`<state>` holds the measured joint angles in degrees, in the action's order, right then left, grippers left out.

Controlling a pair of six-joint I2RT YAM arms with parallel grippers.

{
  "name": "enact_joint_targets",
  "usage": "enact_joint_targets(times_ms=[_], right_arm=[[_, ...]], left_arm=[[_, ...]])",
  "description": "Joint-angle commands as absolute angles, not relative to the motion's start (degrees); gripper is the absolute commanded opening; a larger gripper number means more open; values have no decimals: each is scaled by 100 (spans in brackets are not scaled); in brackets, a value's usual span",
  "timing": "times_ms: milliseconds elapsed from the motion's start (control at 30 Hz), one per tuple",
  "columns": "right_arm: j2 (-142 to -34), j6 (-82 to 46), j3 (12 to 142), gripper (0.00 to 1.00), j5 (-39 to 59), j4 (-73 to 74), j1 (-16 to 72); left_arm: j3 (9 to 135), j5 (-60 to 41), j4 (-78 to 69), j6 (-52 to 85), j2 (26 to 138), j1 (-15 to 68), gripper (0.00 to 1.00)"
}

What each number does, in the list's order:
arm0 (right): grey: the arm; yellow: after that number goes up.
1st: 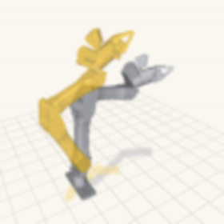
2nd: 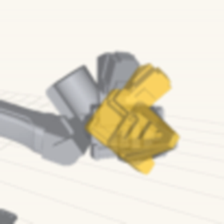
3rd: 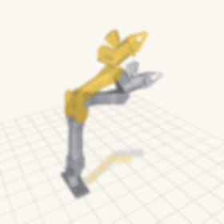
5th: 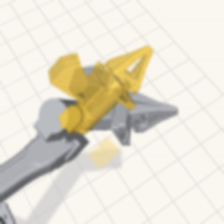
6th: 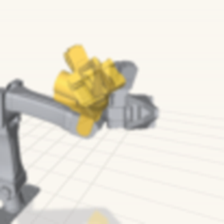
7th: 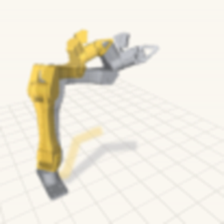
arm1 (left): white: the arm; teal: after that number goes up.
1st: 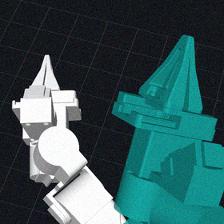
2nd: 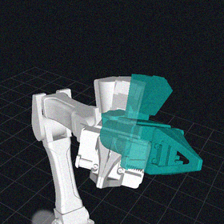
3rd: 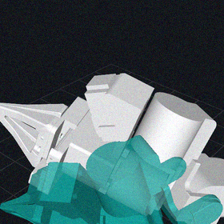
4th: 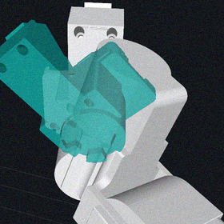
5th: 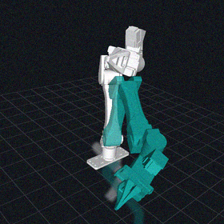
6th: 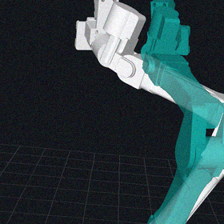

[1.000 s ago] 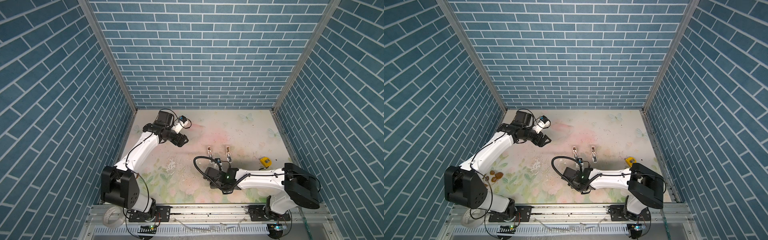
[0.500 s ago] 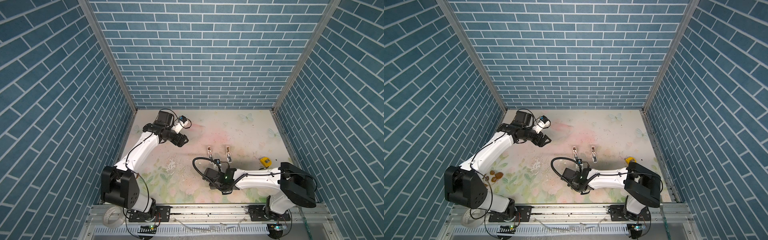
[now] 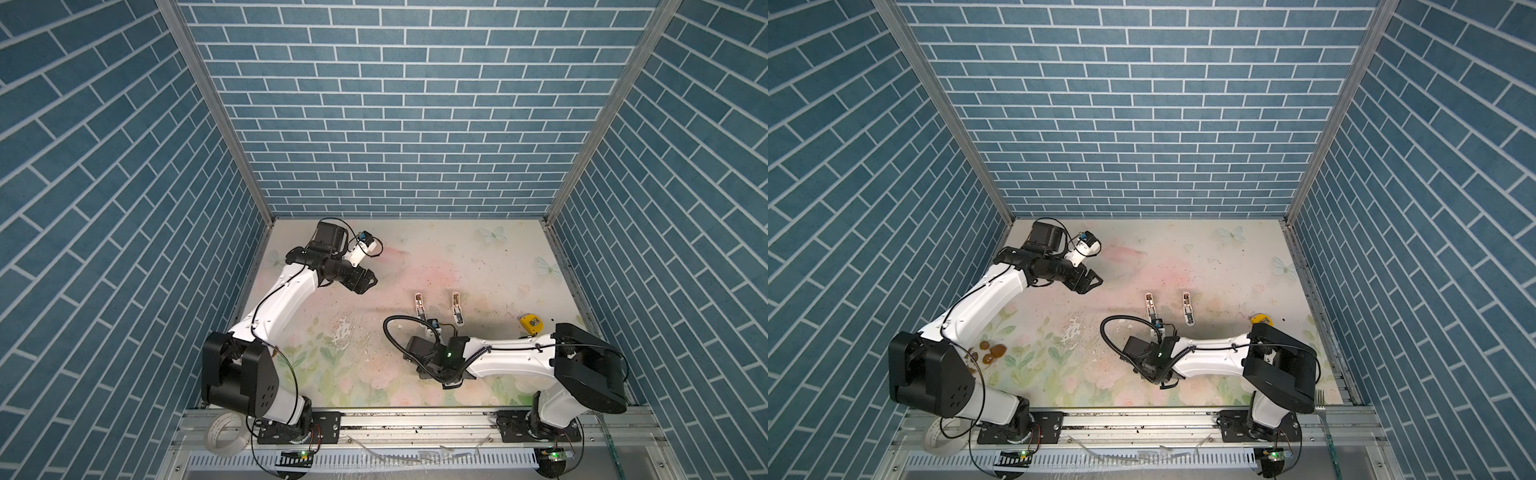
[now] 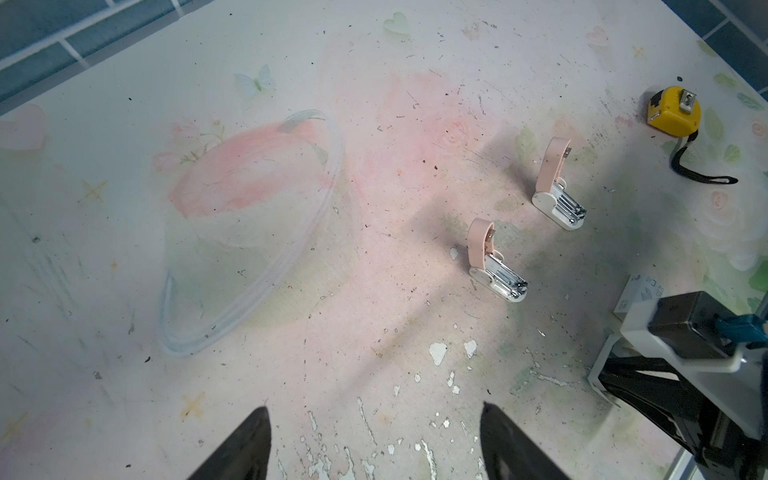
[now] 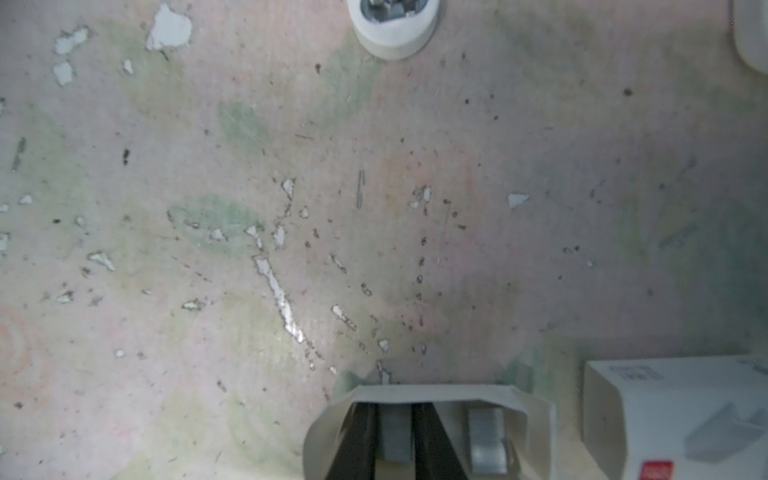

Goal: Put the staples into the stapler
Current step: 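Close the right gripper on one silver staple strip in the tray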

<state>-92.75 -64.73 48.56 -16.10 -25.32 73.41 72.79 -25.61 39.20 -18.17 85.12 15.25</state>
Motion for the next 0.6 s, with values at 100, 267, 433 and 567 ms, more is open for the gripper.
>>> enact_joint_targets(times_ms=[100, 267, 433, 567], right_arm=[[-9369, -6687, 4969, 18, -1670, -2725, 7375], [-9405, -6686, 4975, 20, -1677, -2749, 7374], [-9453, -6680, 4983, 22, -1687, -2753, 7375], [-9475, -6688, 4975, 22, -1687, -2751, 7372]], left_arm=[[7321, -2632, 4005, -1767, 8515, 1512, 81], [7305, -2624, 4005, -1771, 8508, 1512, 80], [7304, -2627, 4004, -1767, 8506, 1512, 80], [7292, -2628, 4008, -1765, 8508, 1512, 80]])
